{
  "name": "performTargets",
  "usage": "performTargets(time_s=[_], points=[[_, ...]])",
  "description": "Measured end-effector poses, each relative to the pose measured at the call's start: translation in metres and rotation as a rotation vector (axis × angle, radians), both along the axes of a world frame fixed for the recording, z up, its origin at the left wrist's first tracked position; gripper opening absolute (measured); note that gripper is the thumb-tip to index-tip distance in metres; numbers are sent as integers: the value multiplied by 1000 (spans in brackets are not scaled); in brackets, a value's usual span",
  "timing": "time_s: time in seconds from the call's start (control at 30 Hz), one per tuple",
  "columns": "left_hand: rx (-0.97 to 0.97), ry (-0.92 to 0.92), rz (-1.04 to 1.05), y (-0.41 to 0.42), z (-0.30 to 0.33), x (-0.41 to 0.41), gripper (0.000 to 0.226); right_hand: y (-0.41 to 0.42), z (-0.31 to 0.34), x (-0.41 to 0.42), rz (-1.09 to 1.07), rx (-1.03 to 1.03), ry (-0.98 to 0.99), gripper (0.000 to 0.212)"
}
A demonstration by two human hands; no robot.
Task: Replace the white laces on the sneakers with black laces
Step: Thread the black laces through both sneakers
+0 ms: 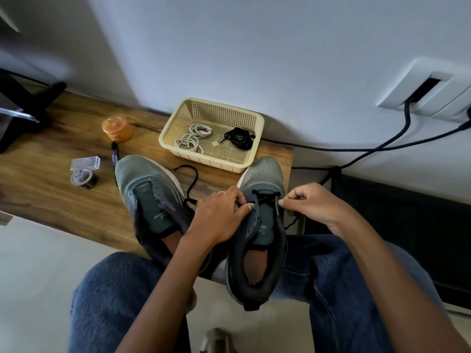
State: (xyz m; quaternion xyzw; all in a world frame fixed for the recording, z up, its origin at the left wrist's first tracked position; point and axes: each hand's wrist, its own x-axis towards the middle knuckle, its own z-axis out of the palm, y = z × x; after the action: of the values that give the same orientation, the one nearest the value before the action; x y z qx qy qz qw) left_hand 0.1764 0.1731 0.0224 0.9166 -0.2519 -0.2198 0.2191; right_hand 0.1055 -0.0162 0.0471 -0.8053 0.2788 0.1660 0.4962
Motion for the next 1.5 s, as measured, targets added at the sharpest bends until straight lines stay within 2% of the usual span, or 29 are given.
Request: performTargets(time_s=[0.3,0.47,0.53,0.6,0.63,0.77,1.1,1.23,1.37,1.5], points=[[-51,58,141,-3,8,2,18,1,-2,4,-73,0,33,27],[-48,42,158,-5,7,1,17,0,-4,4,-84,-2,42,25],[-123,22,170,-6,6,-1,11,0,-4,4,-83,-4,23,20],[-242,-34,157,-10,3,-3,6,1,-2,3,-78,-9,-1,12],[-270,-81,132,-13,2,-4,10,1,-1,2,-75,-8,-14,8],[-220,-230,84,-20,-5,-4,13,2,1,2,-48,-9,-28,3],[-181,-383,-48,-21,-6,-3,13,4,2,0,-19,-25,-43,6],[-167,-498,-90,-23,-7,-7,12,4,1,0,42,-98,-74,3],[-169,-588,-65,-25,-10,-9,13,8,2,0,203,-289,-152,9],[-172,-626,-44,-27,-11,-12,12,16,2,1,339,-487,-247,3]])
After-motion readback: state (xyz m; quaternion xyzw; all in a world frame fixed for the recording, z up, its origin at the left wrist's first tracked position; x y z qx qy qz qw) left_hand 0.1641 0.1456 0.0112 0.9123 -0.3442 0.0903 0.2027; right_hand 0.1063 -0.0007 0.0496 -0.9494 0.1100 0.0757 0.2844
